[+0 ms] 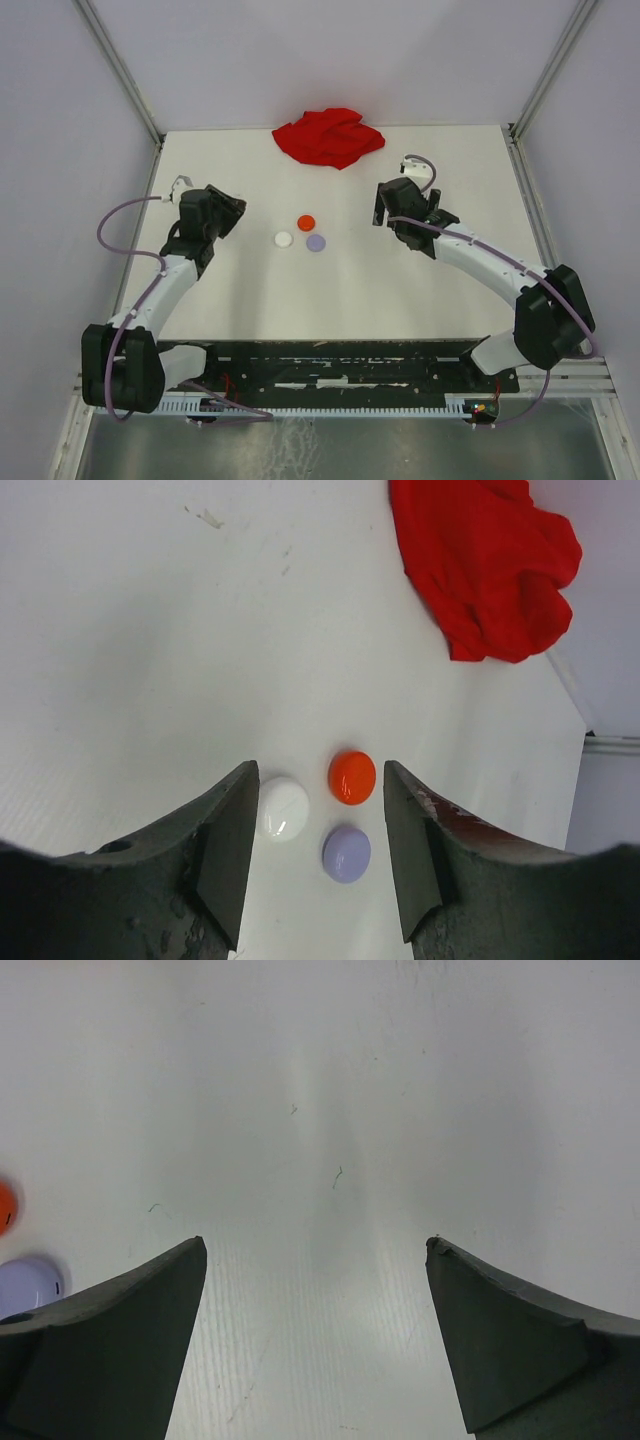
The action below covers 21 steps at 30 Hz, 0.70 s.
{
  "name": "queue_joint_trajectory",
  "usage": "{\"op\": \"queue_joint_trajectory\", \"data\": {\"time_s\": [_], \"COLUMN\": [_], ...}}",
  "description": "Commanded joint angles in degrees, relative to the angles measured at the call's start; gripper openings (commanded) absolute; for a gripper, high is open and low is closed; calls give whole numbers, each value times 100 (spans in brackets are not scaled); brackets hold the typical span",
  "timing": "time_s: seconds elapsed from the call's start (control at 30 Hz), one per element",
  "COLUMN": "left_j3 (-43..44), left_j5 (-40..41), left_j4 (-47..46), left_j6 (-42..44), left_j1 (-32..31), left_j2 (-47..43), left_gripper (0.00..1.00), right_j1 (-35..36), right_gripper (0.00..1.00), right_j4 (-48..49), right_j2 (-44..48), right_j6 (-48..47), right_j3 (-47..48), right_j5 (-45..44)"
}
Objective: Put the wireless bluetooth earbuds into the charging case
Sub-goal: Reset both arms
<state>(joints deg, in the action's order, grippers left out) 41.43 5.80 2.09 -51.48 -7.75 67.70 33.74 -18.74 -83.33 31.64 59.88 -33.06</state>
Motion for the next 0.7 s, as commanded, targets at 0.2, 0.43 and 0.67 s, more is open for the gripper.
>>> {"op": "queue_joint_trajectory", "data": {"time_s": [0.2, 0.43, 0.67], "left_j3": [-140, -135, -126], "left_j5": [-124, -312, -371], "left_j4": [92, 125, 124], "left_j6": [-100, -59, -72], "left_j1": [691, 890, 923], "left_j2": [-114, -8, 16], "left_gripper": [60, 61, 61], "right_j1": [-46, -353, -475], "right_gripper": [99, 99, 99], "right_j4": [-946, -1617, -1495], "right_j2": [-118, -202, -16], "right_j6": [889, 1482, 1774], "right_j3": [467, 640, 422], "right_j5": [-1446, -1915, -1918]}}
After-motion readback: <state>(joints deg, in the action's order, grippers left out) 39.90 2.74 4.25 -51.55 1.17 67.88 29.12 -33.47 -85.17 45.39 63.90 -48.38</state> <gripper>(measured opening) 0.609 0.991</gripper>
